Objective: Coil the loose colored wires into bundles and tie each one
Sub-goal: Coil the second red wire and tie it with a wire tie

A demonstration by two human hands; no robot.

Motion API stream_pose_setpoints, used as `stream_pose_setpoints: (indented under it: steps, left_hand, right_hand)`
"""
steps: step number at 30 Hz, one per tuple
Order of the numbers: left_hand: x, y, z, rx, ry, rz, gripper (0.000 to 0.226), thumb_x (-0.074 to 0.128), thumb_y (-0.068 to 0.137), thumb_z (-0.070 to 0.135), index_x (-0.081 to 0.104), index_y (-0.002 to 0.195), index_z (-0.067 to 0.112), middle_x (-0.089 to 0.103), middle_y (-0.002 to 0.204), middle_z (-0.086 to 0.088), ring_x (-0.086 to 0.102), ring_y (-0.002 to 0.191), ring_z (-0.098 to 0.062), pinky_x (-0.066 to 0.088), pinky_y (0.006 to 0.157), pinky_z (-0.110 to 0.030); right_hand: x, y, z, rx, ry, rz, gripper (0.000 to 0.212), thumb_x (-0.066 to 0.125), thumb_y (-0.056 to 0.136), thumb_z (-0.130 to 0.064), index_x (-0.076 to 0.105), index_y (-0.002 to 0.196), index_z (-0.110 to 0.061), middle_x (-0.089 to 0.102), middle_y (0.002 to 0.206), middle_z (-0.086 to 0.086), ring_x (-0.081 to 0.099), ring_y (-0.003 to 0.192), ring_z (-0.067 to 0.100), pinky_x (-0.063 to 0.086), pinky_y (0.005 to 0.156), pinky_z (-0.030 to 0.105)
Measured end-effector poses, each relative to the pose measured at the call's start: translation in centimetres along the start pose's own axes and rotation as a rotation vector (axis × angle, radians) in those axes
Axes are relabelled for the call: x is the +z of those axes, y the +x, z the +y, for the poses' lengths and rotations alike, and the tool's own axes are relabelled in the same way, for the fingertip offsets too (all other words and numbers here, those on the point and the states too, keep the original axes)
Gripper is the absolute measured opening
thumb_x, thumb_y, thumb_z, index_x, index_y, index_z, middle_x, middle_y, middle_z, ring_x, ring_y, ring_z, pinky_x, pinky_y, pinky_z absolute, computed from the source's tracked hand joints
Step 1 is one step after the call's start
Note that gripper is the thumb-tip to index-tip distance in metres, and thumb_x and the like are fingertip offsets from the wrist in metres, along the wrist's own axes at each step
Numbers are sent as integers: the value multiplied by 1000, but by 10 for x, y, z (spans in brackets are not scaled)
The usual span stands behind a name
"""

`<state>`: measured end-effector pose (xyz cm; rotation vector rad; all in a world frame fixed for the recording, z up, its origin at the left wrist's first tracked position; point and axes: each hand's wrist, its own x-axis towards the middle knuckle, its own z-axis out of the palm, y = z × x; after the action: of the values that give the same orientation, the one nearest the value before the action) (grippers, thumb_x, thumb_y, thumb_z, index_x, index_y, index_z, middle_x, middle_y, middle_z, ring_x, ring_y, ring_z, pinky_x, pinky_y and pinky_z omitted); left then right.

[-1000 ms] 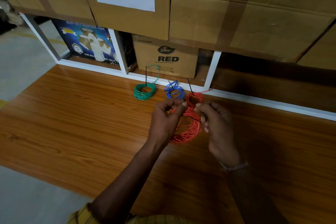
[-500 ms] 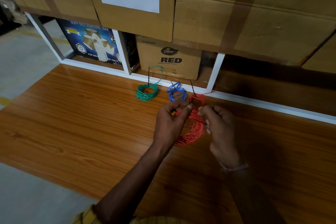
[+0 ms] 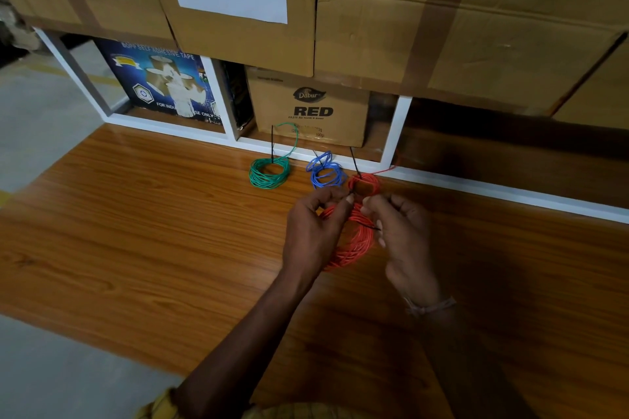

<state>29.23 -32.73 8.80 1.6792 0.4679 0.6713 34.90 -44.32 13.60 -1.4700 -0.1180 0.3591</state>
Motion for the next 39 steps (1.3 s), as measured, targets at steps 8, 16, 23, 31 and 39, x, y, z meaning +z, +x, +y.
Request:
stream_pose_setpoints:
  steps: [8,16,23,31,39]
  left_hand:
    - [0,-7,4,110,136,35,6,73,95,28,77,98,30,76,92,11,71,90,-9,57,79,-45]
    - [-11,1,1,97,152,49,9,72,94,30,78,98,26,76,93,10,71,93,-10,56,81,-46]
    - [-12,-4,-4,102,172,0,8,72,94,32,77,97,27,76,95,11,71,95,-9,57,82,-46]
    - [-17,-7,-4,134,230,-78,5,75,96,24,79,99,27,74,96,13,67,96,-4,56,78,-31]
    - [-19,-9,4,179,254,-91,6,73,96,23,74,100,27,67,90,28,67,89,-8,56,70,-31]
  right_hand:
    - [-4,2,2,25,37,-61,9,68,91,-3,72,84,-1,60,55,-8,50,46,-1,35,43,11]
    - [-17,6,10,73,-20,-128,4,72,88,-7,75,89,-4,67,70,9,47,58,10,30,48,21]
    - [-15,9,15,-37,-119,-58,6,76,90,-13,78,84,-15,74,74,5,59,63,6,43,54,13]
    - [-17,37,-3,-148,-376,-205,2,80,87,-24,81,89,-24,77,91,-9,70,93,9,53,85,30]
    - [-16,40,-9,-107,-344,-323,14,79,87,-13,79,80,-24,79,84,-8,71,84,0,49,77,18]
